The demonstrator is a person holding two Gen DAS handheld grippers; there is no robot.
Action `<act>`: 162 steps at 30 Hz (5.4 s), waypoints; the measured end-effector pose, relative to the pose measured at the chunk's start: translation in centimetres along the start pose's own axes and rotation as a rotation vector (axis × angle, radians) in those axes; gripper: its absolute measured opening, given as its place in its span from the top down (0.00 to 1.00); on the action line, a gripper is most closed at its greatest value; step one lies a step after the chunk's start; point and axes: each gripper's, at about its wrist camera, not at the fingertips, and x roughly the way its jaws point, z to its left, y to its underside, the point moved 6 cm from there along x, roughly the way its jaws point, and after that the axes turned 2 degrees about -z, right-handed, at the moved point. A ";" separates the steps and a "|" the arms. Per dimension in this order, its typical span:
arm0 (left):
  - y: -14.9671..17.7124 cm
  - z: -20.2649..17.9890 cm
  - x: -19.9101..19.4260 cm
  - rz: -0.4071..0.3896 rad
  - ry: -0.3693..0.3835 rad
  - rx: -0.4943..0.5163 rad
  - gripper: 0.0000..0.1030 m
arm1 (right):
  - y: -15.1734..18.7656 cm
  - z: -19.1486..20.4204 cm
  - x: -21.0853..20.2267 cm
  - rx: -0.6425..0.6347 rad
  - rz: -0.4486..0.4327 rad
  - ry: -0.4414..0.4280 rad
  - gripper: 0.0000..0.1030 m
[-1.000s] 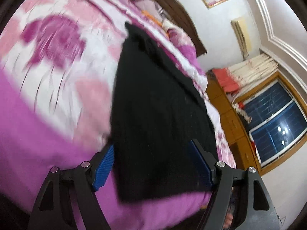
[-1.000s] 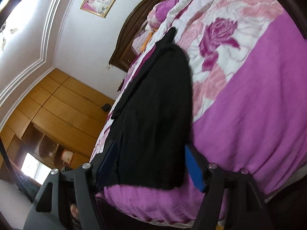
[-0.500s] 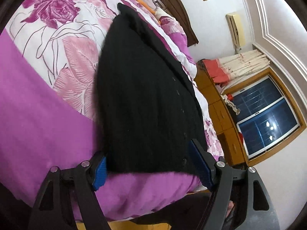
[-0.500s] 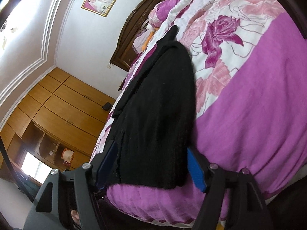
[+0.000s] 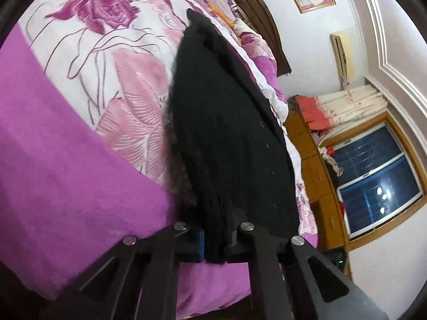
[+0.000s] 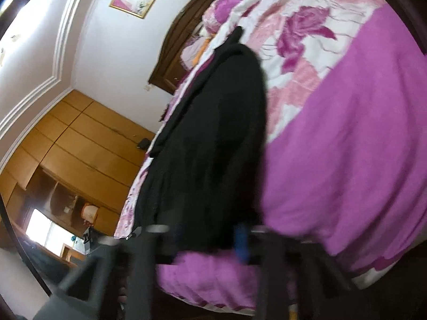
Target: Fold small clothes
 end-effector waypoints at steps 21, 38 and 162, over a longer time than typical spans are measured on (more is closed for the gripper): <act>0.1 -1.6 -4.5 -0.036 -0.034 0.087 1.00 | -0.9 4.1 -2.5 -0.151 -0.064 0.013 0.96; 2.9 -3.3 -9.9 -0.017 0.021 0.129 1.00 | 3.0 8.2 -8.3 -0.259 -0.038 0.034 0.96; -18.1 -9.9 8.1 -0.191 -0.432 0.553 0.97 | -23.8 -3.8 16.4 -0.054 0.217 -0.090 0.63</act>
